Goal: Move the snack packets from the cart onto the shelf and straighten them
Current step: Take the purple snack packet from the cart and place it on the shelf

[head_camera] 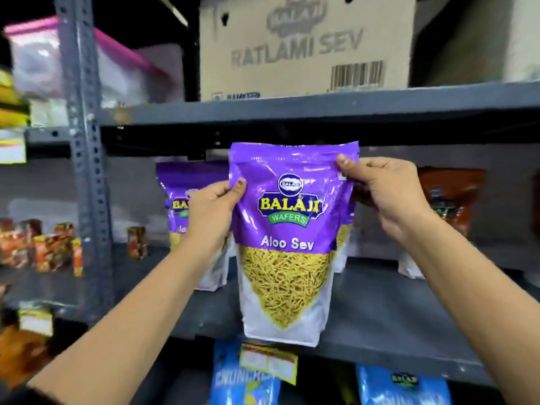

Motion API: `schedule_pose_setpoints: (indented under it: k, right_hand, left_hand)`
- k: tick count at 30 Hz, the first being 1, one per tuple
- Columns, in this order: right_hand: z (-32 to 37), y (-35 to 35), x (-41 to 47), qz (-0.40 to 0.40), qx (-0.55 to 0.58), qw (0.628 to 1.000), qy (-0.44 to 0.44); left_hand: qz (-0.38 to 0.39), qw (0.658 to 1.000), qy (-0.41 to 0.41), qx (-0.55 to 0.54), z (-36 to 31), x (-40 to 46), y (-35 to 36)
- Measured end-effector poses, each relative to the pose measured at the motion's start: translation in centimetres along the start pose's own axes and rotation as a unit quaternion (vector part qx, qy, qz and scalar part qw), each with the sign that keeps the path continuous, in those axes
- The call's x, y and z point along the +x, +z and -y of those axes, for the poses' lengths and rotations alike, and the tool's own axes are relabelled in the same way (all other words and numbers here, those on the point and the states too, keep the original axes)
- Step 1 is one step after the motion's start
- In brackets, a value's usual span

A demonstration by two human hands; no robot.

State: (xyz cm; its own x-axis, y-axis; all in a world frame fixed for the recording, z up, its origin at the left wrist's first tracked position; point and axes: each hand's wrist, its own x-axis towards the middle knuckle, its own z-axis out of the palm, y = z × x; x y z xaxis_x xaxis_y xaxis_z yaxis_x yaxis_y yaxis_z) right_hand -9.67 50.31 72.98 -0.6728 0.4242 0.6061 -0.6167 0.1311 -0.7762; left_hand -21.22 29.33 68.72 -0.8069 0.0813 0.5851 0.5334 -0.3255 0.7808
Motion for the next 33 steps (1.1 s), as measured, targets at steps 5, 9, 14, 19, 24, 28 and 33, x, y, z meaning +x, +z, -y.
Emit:
schedule_pose_setpoints:
  k: [5, 9, 14, 19, 24, 28, 33]
  right_hand:
    - [-2.4, -2.7, 3.3, -0.043, -0.076, 0.996, 0.019]
    - [-4.2, -3.9, 5.6, -0.071, -0.097, 0.991, 0.056]
    - [-5.5, -4.4, 7.8, -0.078, -0.149, 0.984, 0.056]
    - [-6.6, -4.9, 8.4, -0.081, -0.134, 0.986, 0.058]
    - [-6.2, -4.7, 5.5, -0.124, -0.163, 0.979, -0.015]
    - [-5.6, -3.5, -0.4, -0.12, -0.027, 0.991, -0.057]
    - [-8.9, 0.6, -9.5, 0.073, 0.122, 0.988, 0.061]
  left_hand:
    - [0.025, 0.997, -0.067, 0.027, 3.8, 2.8, 4.0]
    - [0.011, 0.995, -0.081, 0.064, 5.4, 5.1, 5.9]
    - [-0.048, 0.992, -0.112, 0.024, 6.4, 6.9, 6.8]
    - [-0.036, 0.994, -0.102, 0.016, 7.0, 7.0, 6.6]
    - [-0.035, 0.995, -0.095, -0.001, 6.2, 4.5, 5.5]
    - [-0.027, 0.993, -0.093, -0.063, 5.9, 0.2, 2.5]
    - [-0.026, 0.983, -0.116, -0.139, 7.2, -8.7, -5.5]
